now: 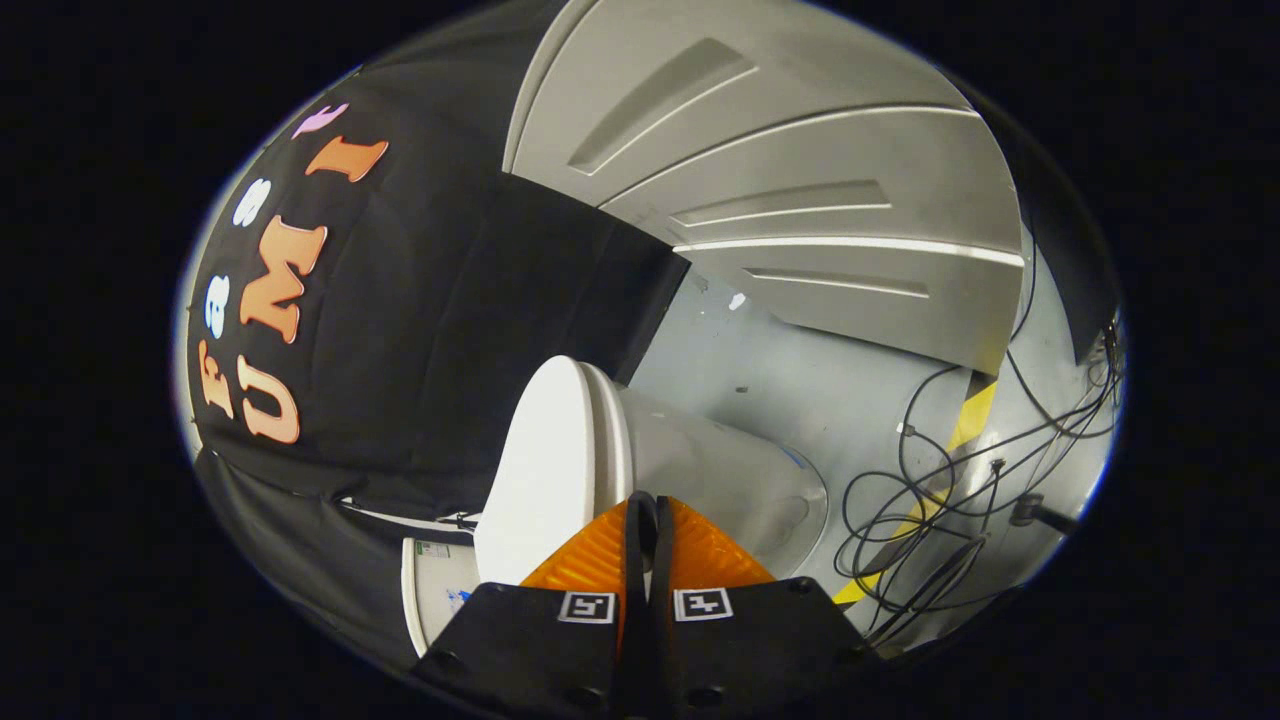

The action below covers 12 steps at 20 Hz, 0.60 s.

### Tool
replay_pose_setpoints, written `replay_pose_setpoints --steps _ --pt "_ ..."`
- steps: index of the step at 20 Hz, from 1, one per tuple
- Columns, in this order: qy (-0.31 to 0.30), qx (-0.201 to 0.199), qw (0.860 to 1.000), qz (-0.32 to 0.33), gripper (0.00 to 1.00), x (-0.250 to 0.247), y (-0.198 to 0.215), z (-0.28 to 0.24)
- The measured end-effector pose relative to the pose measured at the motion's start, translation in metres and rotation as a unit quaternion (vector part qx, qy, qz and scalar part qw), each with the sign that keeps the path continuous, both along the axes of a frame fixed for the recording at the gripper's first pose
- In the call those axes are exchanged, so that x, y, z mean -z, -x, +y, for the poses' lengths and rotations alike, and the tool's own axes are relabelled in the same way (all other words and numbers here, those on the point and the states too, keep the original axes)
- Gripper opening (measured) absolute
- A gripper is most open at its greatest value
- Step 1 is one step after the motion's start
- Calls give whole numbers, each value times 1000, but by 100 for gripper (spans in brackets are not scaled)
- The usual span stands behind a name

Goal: Open the toilet lid.

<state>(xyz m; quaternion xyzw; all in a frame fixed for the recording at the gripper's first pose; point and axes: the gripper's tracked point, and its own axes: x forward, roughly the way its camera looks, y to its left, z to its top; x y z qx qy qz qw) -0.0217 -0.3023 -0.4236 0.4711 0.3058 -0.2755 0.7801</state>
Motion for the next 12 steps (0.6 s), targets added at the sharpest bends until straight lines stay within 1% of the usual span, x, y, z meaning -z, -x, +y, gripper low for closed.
replay_pose_setpoints --steps 3,4,6,9,10,12 --pt "-12 3 1000 -1 8 -2 2 4" --pt "-6 3 1000 -2 8 -3 1 2" --pt "23 -8 1000 0 8 -6 -5 -2" --pt "79 -50 995 19 8 -13 -11 0" --pt "90 -58 994 22 8 -19 -13 2" --pt "101 -58 993 16 8 -29 -16 5"
